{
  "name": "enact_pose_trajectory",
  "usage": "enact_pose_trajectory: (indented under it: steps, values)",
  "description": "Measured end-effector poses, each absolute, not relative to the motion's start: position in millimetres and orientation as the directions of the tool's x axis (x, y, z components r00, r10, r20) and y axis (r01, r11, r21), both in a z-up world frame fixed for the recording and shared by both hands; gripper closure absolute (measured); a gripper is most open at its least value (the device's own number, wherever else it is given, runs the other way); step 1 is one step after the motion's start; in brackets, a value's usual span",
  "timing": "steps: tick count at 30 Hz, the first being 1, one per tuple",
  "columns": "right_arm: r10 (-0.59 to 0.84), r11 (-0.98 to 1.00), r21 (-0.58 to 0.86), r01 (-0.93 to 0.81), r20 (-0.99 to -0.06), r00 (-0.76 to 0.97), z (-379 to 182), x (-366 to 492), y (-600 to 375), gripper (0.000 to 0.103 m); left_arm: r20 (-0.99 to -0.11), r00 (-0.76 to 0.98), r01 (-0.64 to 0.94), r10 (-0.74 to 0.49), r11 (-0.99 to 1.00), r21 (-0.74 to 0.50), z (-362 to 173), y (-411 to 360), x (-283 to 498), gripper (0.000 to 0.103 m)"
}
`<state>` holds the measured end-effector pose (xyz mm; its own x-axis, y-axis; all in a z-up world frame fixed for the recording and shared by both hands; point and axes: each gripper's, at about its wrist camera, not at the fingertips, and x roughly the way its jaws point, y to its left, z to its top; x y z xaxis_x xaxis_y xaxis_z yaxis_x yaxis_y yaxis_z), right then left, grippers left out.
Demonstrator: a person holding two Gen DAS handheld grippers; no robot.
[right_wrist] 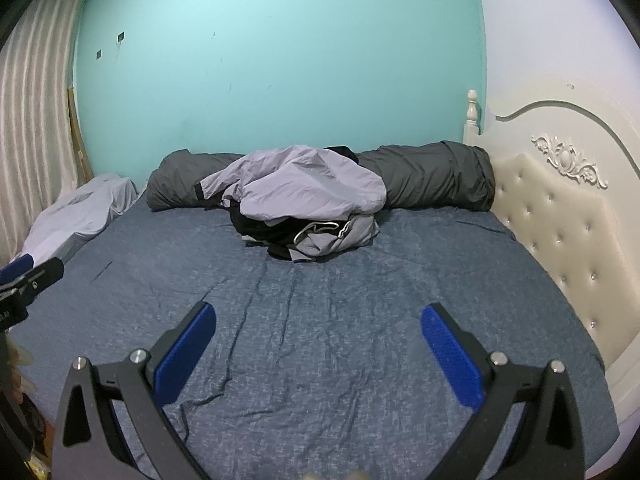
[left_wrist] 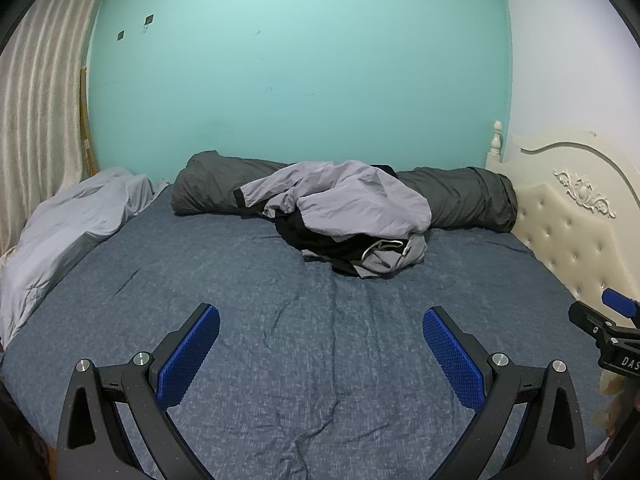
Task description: Fold clothes
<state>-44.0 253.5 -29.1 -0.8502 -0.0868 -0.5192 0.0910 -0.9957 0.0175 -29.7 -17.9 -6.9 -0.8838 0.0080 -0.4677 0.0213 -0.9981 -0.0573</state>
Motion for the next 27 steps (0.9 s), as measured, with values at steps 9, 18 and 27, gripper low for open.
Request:
enact_pose_trajectory:
  steps: [9,18,27]
  values:
    - [-0.084,-0.996,0.014,0.091,-0.544,-0.835,-45,-84,246,0.0,-0.458,-0.888,-0.002,0.03,-0.998,-0.06,-20,-21,-66,0.0]
    - [-0.134,-0.988,0.014,0.154,-0.578,-0.805,-88,-168,225,0.0,-0.485,-0.872,0.004,0.064,-0.991,-0.137,-56,-48,-134,0.0]
    - [-0.164,-0.979,0.004,0.204,-0.615,-0.771,-137,-291,202,0.0,-0.532,-0.845,0.047,0.058,-0.982,-0.181,-112,-78,-228,0.0]
